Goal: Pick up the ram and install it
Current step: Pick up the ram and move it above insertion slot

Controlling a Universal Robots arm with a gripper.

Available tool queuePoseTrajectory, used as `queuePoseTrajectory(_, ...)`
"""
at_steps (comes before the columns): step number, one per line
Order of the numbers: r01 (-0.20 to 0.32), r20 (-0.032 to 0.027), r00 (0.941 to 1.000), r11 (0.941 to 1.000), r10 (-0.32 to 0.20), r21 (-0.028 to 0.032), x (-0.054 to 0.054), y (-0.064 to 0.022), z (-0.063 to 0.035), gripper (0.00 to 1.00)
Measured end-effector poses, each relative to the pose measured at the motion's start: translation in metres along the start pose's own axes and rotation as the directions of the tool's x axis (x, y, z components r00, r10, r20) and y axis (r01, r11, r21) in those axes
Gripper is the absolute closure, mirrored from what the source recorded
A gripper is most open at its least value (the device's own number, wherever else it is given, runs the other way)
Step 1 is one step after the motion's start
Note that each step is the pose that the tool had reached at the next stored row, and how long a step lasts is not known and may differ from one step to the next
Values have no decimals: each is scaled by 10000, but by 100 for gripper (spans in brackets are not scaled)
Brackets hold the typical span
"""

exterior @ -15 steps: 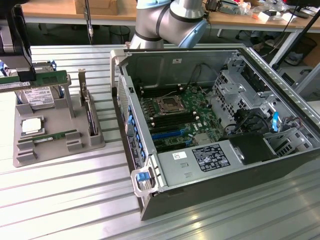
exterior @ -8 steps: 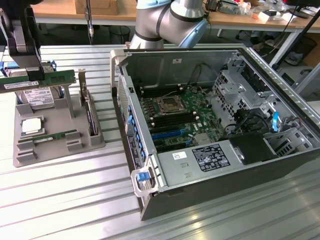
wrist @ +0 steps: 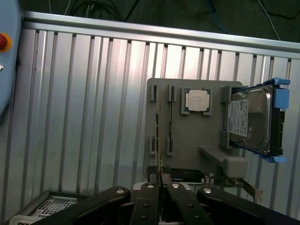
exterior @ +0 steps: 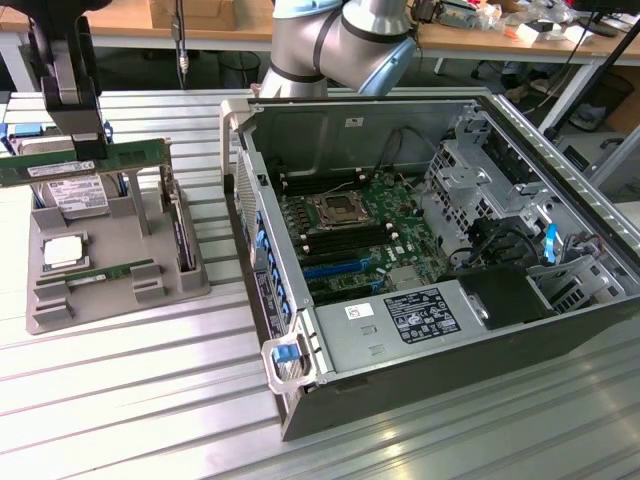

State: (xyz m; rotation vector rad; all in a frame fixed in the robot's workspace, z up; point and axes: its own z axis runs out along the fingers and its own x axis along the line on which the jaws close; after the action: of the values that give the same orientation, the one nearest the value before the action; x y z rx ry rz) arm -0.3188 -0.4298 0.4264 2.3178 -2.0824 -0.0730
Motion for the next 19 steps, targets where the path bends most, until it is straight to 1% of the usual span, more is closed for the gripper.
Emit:
queuePoseTrajectory(6, 0, 0, 10000, 10000, 0, 0, 6, -57, -3, 88)
queuePoseTrajectory(13, 0, 0, 10000, 10000, 0, 0, 20, -194, -10, 88)
queuePoseTrajectory(16, 0, 0, 10000, 10000, 0, 0, 24, -232, -12, 88)
queuePoseTrajectory(17, 0, 0, 10000, 10000, 0, 0, 27, -265, -14, 88)
queuePoseTrajectory(19, 0, -1, 10000, 10000, 0, -1, 30, -294, -16, 88)
